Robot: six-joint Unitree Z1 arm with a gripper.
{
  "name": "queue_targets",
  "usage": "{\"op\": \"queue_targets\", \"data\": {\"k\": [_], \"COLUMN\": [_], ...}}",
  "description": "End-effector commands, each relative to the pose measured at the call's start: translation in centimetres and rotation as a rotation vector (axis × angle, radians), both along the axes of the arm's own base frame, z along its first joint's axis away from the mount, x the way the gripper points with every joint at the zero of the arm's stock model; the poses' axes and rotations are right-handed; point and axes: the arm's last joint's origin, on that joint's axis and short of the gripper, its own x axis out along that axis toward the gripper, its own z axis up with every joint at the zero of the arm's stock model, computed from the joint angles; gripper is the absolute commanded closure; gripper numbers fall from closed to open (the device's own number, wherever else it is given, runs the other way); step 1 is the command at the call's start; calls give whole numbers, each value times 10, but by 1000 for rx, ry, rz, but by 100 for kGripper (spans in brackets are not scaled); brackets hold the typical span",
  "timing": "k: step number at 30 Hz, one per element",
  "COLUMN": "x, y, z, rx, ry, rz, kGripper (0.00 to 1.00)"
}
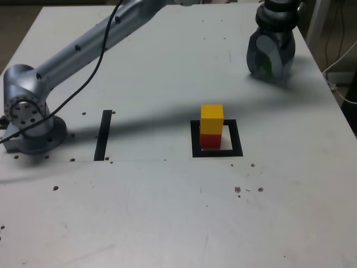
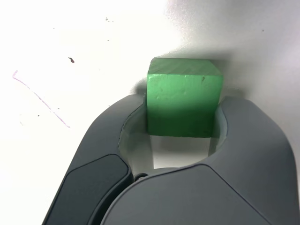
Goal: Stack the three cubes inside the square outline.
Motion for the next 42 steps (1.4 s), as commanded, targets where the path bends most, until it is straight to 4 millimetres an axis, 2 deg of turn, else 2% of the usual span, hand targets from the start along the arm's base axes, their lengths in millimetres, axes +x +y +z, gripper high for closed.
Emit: {"op": "queue_targets", "data": {"k": [1, 9, 19, 24, 31, 36, 42], "x": [-1, -15, -61, -90, -127, -149, -166], "y": [-1, -7, -32, -55, -93, -123, -157], "z": [27, 55, 116, 136, 153, 162, 162], "rx": [31, 55, 41, 8, -26, -57, -78], "ry": [-71, -72, -87, -69, -38, -28, -9], "rz": [4, 63, 208, 290, 370, 397, 426], "kGripper": [64, 65, 67, 67, 67, 67, 67]}}
